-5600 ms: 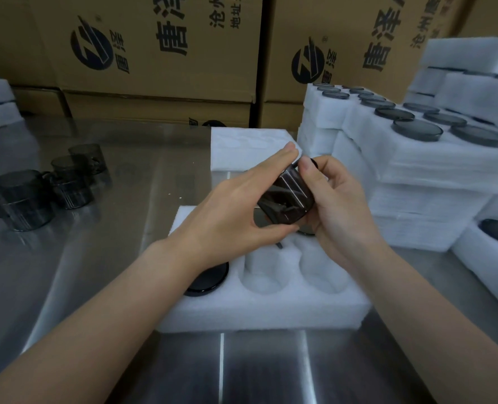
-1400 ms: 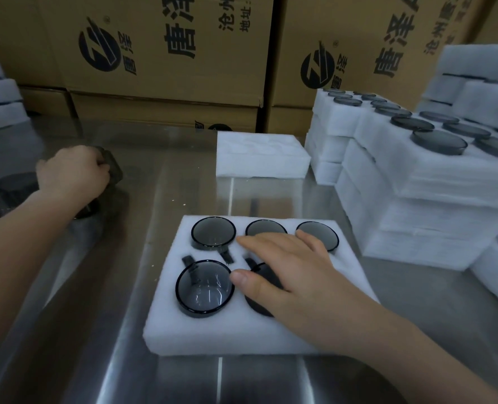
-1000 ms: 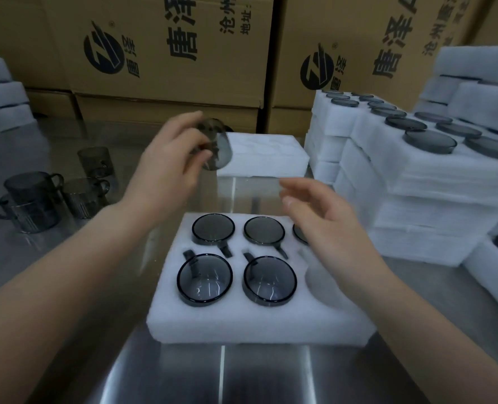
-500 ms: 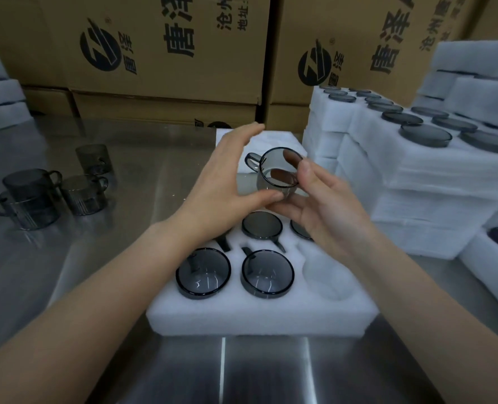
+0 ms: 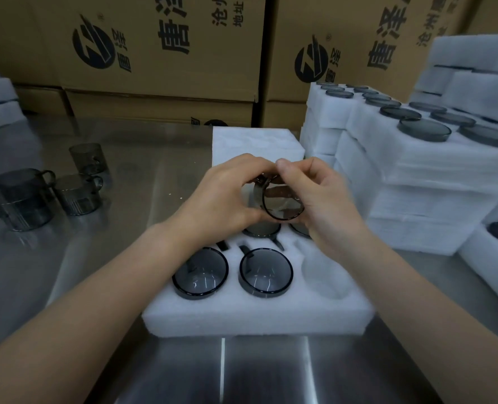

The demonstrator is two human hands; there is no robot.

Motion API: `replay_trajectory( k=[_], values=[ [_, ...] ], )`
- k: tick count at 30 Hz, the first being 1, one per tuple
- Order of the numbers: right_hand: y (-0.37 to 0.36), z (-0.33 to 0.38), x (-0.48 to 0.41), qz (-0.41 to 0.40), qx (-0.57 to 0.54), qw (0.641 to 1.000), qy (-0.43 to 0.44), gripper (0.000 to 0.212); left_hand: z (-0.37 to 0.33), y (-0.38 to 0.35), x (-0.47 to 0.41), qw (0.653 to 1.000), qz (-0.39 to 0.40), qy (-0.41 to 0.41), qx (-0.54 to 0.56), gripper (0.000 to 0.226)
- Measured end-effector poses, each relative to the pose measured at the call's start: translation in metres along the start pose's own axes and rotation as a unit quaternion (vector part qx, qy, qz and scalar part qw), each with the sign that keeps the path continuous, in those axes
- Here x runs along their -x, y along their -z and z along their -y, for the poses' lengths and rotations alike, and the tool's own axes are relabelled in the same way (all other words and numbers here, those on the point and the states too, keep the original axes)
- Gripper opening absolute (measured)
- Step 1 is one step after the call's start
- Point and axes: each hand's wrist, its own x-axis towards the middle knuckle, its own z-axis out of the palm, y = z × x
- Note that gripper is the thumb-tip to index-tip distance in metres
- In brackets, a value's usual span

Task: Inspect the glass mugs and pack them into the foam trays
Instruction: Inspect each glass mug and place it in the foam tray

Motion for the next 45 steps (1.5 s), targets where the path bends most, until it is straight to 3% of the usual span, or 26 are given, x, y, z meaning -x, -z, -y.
replay_trajectory(
  k=[5,9,14,19,24,29,33,38,41,45],
  values=[
    [-0.004,-0.006,0.002,0.018,0.077,0.995,0.063,0.054,0.001,0.001,0.001,1.000,-0.011,-0.017,-0.020,0.053],
    [0.002,-0.008,0.003,0.066,0.081,0.992,0.070,0.058,0.005,0.001,0.002,0.999,-0.024,0.024,0.014,0.053],
    [0.007,-0.005,0.003,0.098,0.025,0.992,0.072,0.061,0.006,0.005,0.001,0.989,-0.037,0.099,0.101,0.047],
    [0.010,0.000,0.005,0.175,-0.141,0.974,0.005,0.058,0.010,0.006,0.000,0.982,-0.049,0.117,0.139,0.055],
    [0.012,0.001,0.004,0.149,-0.170,0.974,0.006,0.047,0.009,0.006,0.000,0.987,-0.044,0.099,0.118,0.057],
    [0.010,0.000,0.003,0.073,-0.129,0.989,0.025,0.023,0.006,0.003,0.001,0.999,-0.039,0.016,-0.018,0.060],
    [0.006,0.000,0.005,0.035,-0.070,0.996,0.053,0.025,0.003,0.002,0.002,0.994,-0.025,-0.040,-0.096,0.065],
    [0.009,0.001,0.005,0.086,-0.126,0.987,0.046,0.022,0.003,0.004,0.003,0.996,-0.051,-0.030,-0.063,0.062],
    [0.010,0.002,0.003,0.120,-0.183,0.976,0.002,0.036,0.002,0.005,0.005,0.997,-0.073,0.011,0.005,0.058],
    [0.011,0.001,0.001,0.161,-0.123,0.979,0.016,0.049,0.000,0.005,0.005,0.995,-0.073,0.039,0.061,0.065]
  ],
)
